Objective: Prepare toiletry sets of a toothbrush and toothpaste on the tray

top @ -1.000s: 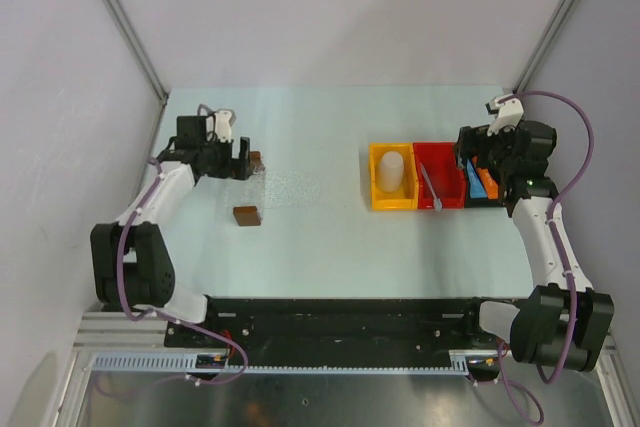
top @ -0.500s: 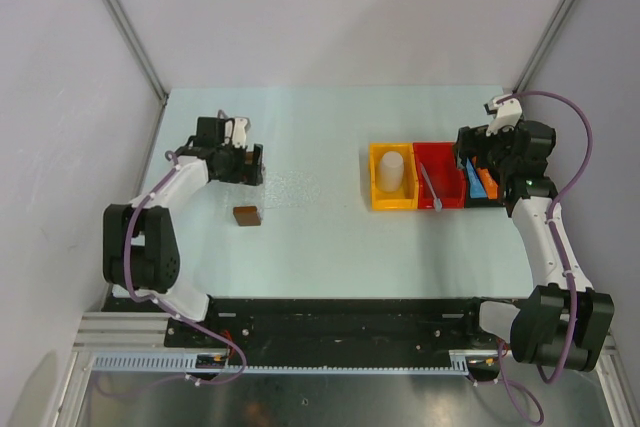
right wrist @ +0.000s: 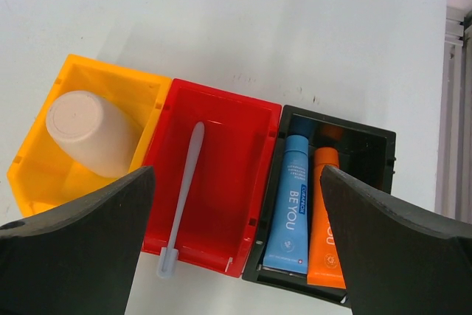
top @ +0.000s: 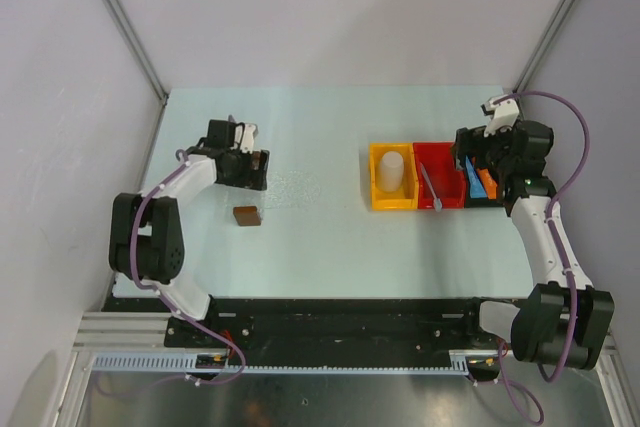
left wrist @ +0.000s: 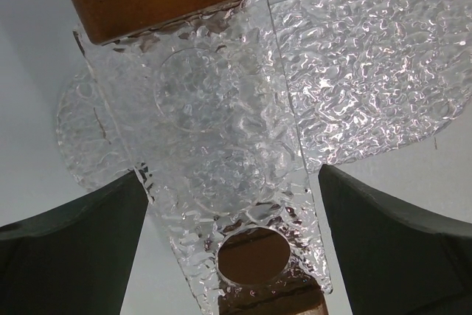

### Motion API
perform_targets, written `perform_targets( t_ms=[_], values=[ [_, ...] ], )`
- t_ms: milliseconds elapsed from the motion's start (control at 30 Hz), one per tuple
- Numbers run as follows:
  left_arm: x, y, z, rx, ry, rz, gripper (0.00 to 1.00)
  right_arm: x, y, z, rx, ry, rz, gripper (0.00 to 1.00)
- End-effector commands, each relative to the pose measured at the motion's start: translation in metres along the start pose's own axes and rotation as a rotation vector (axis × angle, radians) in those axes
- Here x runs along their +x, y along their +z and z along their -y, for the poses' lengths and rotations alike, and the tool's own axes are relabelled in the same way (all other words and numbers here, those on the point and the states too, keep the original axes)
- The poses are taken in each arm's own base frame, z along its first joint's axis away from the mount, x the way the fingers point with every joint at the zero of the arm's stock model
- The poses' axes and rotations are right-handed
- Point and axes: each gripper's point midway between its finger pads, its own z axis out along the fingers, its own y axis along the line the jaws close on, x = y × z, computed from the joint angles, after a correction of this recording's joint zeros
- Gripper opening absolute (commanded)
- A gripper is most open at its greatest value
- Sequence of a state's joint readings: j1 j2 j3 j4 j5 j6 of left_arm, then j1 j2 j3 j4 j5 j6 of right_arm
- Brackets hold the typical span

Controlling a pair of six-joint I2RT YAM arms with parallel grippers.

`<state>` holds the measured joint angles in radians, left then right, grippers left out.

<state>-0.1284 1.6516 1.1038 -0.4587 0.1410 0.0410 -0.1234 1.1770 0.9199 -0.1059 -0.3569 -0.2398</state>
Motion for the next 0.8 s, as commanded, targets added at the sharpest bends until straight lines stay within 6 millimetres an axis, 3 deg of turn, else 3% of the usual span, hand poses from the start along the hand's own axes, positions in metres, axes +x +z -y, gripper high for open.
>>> perform_targets(
  t_ms=[0,367,767],
  values=[
    [-0.019,-0.002,0.000,-0.037,0.009,0.044,1.00,-0.001,0.002,-0.003,-0.015,-0.014,0.006,1.00],
    [-0.016,0.005,-0.015,-0.104,0.127,0.015,0.94,-0.002,0.002,-0.006,-0.024,-0.019,0.007,1.00],
    [-0.031,-0.019,-0.004,-0.068,0.455,0.074,0.83,-0.002,0.003,-0.006,-0.027,-0.020,0.006,1.00]
  ],
)
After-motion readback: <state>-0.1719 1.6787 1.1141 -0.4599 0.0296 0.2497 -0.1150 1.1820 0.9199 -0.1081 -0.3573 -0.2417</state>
